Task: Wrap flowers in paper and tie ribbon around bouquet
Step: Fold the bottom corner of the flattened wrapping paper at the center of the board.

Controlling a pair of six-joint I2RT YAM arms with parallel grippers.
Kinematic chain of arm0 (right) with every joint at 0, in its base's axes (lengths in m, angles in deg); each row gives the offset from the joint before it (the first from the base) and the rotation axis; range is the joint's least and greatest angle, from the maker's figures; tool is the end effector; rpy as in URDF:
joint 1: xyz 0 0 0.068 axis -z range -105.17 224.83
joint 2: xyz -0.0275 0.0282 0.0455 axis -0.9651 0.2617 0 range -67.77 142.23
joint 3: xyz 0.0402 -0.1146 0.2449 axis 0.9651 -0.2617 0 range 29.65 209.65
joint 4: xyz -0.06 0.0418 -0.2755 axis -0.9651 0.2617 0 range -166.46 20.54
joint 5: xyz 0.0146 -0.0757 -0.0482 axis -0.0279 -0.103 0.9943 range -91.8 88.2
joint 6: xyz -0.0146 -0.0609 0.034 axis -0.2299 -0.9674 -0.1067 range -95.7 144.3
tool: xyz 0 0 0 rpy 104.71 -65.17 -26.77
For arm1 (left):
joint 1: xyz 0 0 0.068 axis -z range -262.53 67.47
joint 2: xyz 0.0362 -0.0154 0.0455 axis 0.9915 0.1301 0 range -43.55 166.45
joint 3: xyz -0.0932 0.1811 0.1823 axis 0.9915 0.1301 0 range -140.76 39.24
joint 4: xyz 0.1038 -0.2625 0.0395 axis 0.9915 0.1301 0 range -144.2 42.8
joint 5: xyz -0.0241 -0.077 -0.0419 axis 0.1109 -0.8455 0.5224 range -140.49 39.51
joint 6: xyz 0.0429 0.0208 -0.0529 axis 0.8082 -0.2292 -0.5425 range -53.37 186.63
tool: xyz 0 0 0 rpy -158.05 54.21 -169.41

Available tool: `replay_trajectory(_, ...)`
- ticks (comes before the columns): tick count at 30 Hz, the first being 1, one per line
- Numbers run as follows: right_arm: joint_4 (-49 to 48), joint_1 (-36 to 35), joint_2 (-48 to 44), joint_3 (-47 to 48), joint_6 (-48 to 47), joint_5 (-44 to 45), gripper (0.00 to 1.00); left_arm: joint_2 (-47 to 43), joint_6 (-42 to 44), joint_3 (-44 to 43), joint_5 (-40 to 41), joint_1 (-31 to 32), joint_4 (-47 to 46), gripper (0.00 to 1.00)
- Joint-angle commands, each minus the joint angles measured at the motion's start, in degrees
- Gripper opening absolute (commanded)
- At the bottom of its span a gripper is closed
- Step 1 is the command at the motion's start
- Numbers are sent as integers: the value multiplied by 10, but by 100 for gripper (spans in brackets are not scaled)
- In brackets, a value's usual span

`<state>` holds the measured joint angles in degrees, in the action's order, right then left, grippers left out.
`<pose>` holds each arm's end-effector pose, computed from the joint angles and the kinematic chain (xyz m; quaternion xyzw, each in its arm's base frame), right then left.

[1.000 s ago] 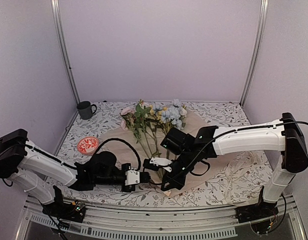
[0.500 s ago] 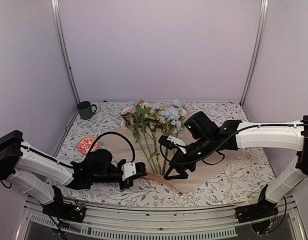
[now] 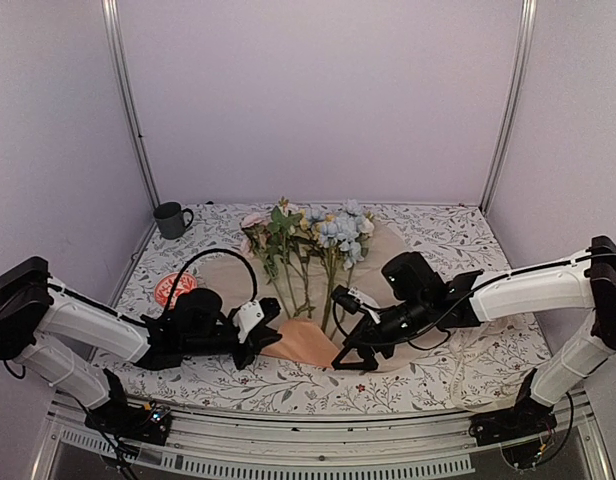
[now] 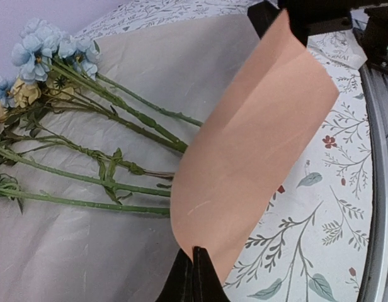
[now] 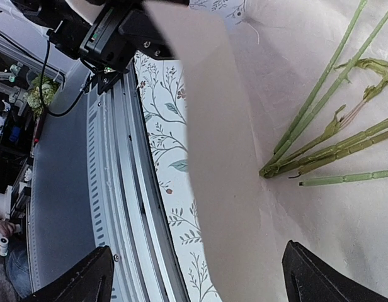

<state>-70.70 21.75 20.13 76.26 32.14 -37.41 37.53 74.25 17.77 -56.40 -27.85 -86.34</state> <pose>0.1743 0.2890 0.1558 -0.4441 0.7747 0.4220 0.1562 0.1597 -0.2358 0.1113 0.4644 0.7167 -0.2473 0.4577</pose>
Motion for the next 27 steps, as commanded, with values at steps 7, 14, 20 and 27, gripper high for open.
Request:
replay_trajectory(7,-129,2,52,-40,25,26,84,25,-50,-17,16,-37,13,0)
replay_trajectory(14,-163,21,72,-52,61,56,0,28,-55,-19,36,-42,16,0)
replay_trajectory(20,-171,51,96,-42,99,43,0,27,-63,-23,57,-43,19,7)
replay_trajectory(27,-169,81,148,-23,131,27,0,18,-82,-45,100,-43,77,46)
